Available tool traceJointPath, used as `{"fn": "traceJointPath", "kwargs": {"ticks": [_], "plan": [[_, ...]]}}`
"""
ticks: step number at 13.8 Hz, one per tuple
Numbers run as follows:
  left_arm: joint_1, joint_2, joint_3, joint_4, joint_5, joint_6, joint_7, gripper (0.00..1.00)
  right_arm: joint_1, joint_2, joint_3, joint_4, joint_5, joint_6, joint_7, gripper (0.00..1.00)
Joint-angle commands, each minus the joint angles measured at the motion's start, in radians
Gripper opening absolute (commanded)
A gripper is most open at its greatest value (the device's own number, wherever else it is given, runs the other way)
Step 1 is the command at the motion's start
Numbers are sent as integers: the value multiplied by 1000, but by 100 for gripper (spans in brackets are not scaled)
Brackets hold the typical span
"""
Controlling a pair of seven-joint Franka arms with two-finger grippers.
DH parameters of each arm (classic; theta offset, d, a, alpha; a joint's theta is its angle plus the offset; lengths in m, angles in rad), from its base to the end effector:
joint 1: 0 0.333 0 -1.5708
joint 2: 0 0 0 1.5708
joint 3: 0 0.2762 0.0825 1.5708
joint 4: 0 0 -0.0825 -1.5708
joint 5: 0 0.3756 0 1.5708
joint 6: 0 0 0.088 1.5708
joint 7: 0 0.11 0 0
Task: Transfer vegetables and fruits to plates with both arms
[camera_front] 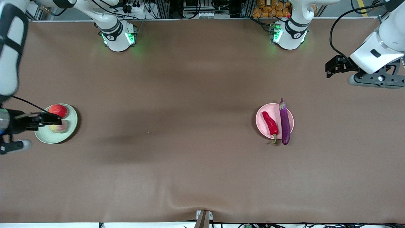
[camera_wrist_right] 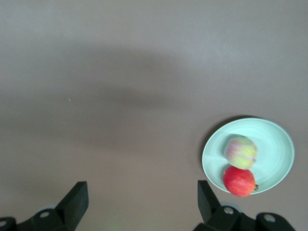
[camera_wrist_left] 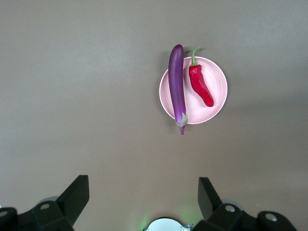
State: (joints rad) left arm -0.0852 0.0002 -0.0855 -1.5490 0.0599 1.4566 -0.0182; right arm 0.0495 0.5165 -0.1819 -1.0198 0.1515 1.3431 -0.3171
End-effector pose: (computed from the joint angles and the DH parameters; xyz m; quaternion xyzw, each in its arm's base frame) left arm 0.5272 -0.0836 0.5823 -0.9957 0.0740 0.0432 0.0341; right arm 0.6446 -0.0356 0.5066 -0.9892 -0.1093 0.0844 0.0495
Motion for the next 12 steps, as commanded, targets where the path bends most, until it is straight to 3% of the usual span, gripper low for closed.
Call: {"fn": "traceJointPath", "kwargs": {"ticks": [1,4,6,8,10,12], "plan": [[18,-2,-11,17,6,-33,9,100,62,-122,7,-11,-36,-123,91,100],[51,-12,-48,17,6,-58,10,100,56,-216,16,-49,-59,-200,226,100],[51,-14,-50,18,6,-59,18,100,55,-283,21,-112,-59,-171,283,100],[51,-12,-46,30,3,-59,14,100,9,-347,85,-178,-67,-145,328,100],[51,-8,-46,47,3,-59,11,100,-40,-435,140,-299,-90,-89,331,100],[51,-6,-46,52,1,-59,10,100,-42,-574,144,-515,-90,48,329,100]]}}
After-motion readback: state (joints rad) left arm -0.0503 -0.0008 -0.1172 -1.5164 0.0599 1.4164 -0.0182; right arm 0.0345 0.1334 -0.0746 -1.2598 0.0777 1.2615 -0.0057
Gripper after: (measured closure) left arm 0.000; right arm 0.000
